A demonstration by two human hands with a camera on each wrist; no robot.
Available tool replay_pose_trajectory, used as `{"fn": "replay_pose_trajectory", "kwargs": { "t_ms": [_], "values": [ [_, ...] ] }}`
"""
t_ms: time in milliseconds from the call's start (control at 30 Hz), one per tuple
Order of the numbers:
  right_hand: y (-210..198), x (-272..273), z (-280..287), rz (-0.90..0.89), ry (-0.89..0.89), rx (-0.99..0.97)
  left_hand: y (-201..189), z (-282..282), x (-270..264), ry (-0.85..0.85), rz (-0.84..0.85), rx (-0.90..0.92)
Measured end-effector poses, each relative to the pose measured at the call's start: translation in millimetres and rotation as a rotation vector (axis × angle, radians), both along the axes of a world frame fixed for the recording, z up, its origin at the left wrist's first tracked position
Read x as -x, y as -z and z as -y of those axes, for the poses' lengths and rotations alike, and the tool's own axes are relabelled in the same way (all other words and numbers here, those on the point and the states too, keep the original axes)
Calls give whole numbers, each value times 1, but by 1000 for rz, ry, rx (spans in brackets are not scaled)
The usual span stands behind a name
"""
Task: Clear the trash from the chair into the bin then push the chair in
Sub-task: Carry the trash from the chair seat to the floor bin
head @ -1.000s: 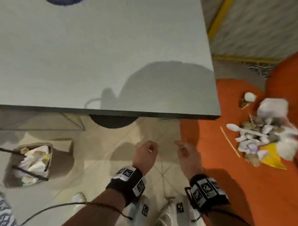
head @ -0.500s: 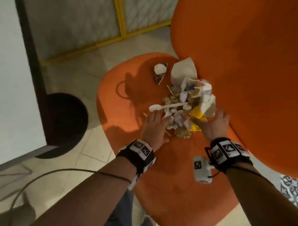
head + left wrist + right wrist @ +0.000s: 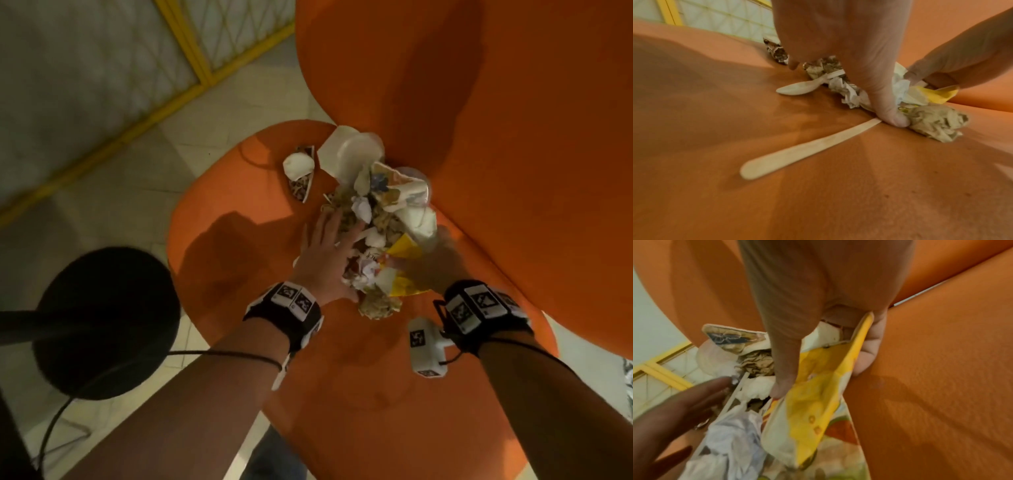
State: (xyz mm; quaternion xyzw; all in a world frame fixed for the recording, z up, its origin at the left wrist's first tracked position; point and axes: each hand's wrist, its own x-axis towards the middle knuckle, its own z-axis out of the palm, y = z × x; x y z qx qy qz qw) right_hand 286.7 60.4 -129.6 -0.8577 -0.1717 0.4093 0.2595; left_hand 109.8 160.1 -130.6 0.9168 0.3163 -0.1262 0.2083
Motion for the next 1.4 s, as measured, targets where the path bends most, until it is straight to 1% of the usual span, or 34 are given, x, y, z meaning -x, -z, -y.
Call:
{"fn": "replay_pose_trajectory", "kwargs": {
  "t_ms": [33,100,133,200,333,433,500,600,700,800,933,1000,1133,1200,1267,1400],
  "values": [
    [4,2,2,-65,41,-8,1,-1,-1,20,-3,10],
    [6,5,6,-85,98,-10,1,0,-4,70,7,-9],
    [10,5,10,-37,97,-18,1,1,-5,88,13,-22],
    [10,5,20,-33,115,-15,2,3,-3,100,37,-38],
    [10,10,34,58,96,28,9,8,4,70,136,-29],
    [7,16,39,-55,167,-25,8,10,0,35,84,60],
    [-1,22,41,-147,164,-84,8,9,-3,53,52,47],
    [-4,30,42,-201,170,-149,10,10,-2,63,61,30],
    [0,34,44,-206,167,-186,12,11,-2,88,79,5],
    [0,35,48,-216,219,-206,11,11,-6,91,105,-29],
    [1,37,61,-194,277,-182,8,13,-11,112,42,-78],
    [-2,38,68,-164,278,-173,6,14,-13,108,23,-85],
    [-9,40,79,-100,308,-208,6,12,-20,104,-9,-77],
    [-13,42,83,-64,299,-218,8,10,-19,88,39,-42],
    [-15,44,86,-48,313,-230,5,6,-14,45,154,19],
    [-18,47,91,-57,363,-277,-8,4,0,-182,458,119]
  ]
}}
